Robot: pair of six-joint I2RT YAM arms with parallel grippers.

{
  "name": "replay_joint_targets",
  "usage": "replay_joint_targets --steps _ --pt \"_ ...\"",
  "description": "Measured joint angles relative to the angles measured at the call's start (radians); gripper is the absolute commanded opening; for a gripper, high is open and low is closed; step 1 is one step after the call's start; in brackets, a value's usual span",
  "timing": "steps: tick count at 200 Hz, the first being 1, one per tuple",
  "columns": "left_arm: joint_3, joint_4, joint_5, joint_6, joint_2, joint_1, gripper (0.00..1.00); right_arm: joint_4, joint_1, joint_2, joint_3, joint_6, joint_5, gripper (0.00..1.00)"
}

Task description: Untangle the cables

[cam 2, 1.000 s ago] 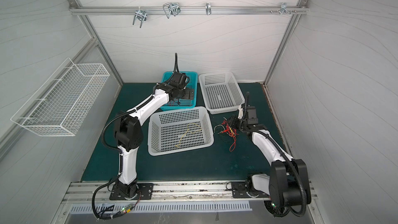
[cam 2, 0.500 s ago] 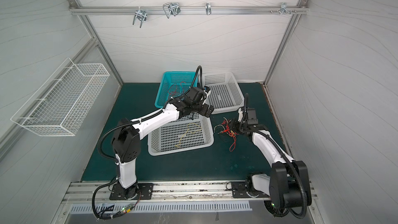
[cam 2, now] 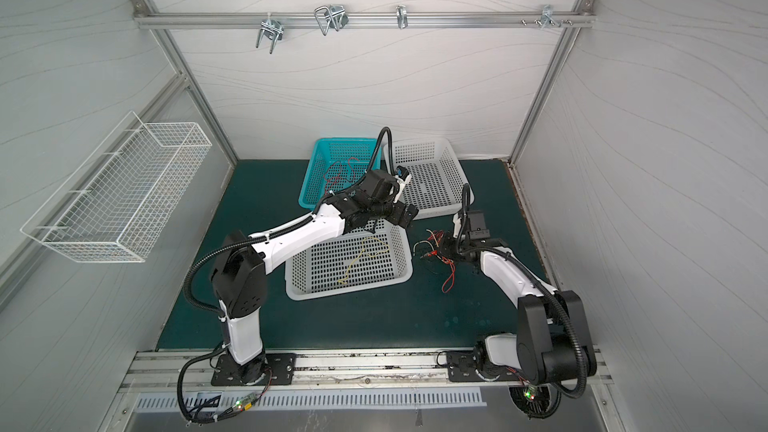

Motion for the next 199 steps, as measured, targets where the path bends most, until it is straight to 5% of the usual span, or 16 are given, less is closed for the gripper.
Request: replay_joint_targets --steps 16,43,105,119,140,199 --pt "-0.004 0.005 0.005 -0.002 -0.003 0.0 0.99 0.0 0.0 -0.002 0.004 -0.003 0.001 0.0" --pt "-0.003 0.006 0.017 -0.003 -0.003 0.0 0.99 -0.002 0.0 -0.008 0.025 -0.024 0.002 0.19" --pt "-0.004 0.013 0.035 -0.008 -0.003 0.0 0.99 -0.004 0.001 0.044 0.045 -0.063 0.005 0.22" --pt "-0.004 0.013 0.039 -0.01 -0.003 0.0 0.99 -0.003 0.006 0.07 0.045 -0.066 0.006 0.21" --pt "-0.004 0.013 0.045 -0.011 -0.003 0.0 0.99 0.001 0.014 0.104 0.046 -0.068 0.012 0.0" --pt "-0.004 0.013 0.082 -0.022 -0.003 0.0 0.99 -0.005 0.019 0.079 0.076 -0.068 0.014 0.0"
